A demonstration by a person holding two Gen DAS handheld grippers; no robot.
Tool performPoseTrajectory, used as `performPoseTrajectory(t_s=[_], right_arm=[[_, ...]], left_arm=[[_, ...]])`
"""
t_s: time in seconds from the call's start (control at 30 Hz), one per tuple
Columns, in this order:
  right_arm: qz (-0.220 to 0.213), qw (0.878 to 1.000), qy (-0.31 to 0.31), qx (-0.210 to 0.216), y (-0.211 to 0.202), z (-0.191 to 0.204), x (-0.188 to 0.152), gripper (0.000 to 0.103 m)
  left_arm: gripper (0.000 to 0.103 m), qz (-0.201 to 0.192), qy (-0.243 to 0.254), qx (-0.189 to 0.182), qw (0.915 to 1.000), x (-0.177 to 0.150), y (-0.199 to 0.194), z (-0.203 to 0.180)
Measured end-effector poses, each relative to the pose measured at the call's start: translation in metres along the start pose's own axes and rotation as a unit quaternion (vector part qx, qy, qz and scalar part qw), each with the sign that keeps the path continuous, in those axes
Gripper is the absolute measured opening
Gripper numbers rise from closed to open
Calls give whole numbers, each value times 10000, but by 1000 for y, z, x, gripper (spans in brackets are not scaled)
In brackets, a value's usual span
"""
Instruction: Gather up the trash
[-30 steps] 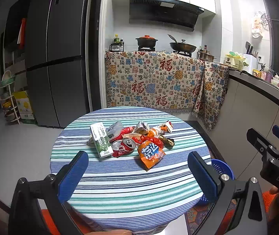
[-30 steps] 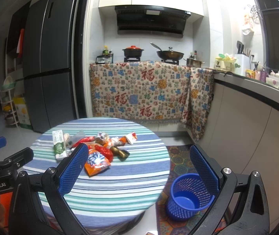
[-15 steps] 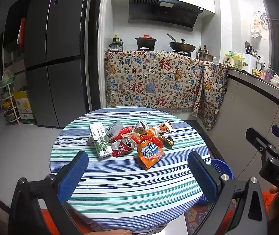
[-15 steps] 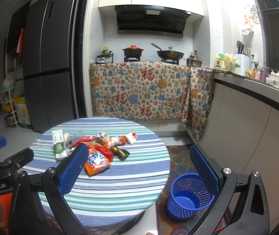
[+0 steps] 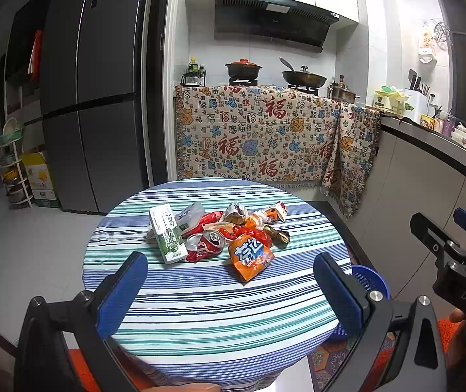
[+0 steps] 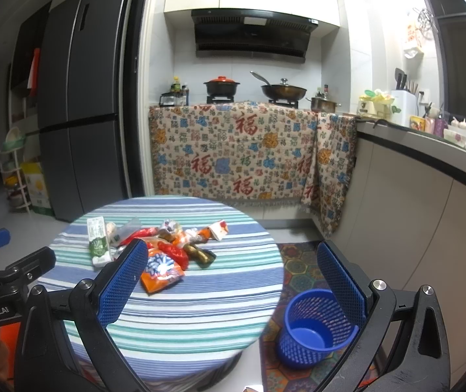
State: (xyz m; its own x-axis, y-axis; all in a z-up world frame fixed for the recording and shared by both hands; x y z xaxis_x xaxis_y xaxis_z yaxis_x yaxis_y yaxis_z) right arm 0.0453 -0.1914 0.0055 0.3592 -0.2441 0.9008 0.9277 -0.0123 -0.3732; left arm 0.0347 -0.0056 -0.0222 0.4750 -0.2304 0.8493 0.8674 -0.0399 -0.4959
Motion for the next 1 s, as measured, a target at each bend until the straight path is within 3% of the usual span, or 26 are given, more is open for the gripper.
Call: performPoseTrajectory(t_s=[1.0], right_arm=[[15,10000,-11,-16,2,0,-3,103]], left_arm=[[103,1,-2,-3,10000,-1,0,0]])
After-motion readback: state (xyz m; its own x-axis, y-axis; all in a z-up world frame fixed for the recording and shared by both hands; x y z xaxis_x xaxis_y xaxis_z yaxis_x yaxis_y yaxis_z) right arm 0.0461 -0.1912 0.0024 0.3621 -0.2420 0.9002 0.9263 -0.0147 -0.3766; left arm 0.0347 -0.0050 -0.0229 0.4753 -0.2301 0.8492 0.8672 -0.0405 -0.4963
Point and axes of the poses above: each gripper's, at about its wrist camera, not at the fingertips, and y roughly the way its jaws point, z to its left, x to its top, the point moved 4 cm from there along y, roughly the way its jaws point, and after that the axes turned 15 degrees about y, right-handed, at the moved point
